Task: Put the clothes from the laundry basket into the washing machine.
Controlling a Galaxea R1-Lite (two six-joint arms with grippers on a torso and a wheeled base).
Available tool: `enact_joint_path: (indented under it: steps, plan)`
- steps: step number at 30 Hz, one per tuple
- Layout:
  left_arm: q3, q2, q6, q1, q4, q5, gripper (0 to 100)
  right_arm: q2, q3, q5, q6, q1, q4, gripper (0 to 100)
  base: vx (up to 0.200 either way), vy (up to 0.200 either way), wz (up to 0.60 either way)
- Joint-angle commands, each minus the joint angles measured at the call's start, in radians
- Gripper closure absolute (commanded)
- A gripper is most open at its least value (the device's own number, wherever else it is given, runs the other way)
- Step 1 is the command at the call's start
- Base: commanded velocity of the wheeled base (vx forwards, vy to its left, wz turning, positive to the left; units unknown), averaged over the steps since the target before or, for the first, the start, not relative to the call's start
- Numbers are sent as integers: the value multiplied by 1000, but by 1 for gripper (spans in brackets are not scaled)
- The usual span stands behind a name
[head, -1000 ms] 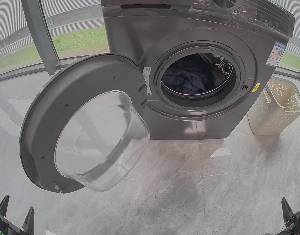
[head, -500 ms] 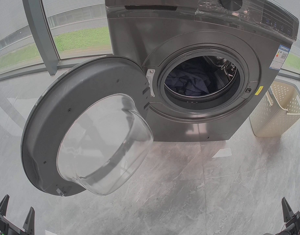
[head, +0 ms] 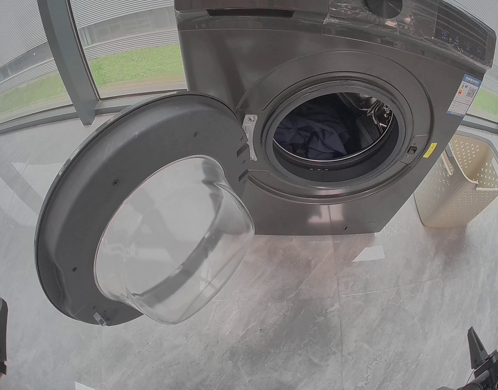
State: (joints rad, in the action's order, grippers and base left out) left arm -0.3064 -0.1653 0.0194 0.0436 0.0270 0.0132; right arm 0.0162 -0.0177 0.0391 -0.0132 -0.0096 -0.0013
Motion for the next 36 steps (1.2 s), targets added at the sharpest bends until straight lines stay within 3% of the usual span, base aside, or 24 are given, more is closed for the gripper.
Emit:
enact_joint_path:
  steps: [1, 5, 10, 16, 26, 31, 36]
  plan:
    - [-126, -284, 19, 102, 7, -9, 0, -13, 16, 1, -1, 2, 0, 0, 0, 0, 0]
    - [-178, -388, 22, 104, 10, -35, 0, -13, 18, 1, -1, 0, 0, 0, 0, 0, 0]
    - [-212, -496, 44, 102, 16, -116, 0, -13, 16, 1, -1, 2, 0, 0, 0, 0, 0]
    - [-247, -628, 54, 91, 131, -176, 0, -13, 16, 1, -1, 2, 0, 0, 0, 0, 0]
    - [-241, -666, 57, 94, 148, -277, 0, -13, 16, 1, -1, 0, 0, 0, 0, 0, 0]
    - [-226, -668, 54, 108, 146, -286, 0, -13, 18, 1, -1, 2, 0, 0, 0, 0, 0]
    - [-221, -652, 57, 136, 137, -349, 0, -12, 18, 1, -1, 2, 0, 0, 0, 0, 0]
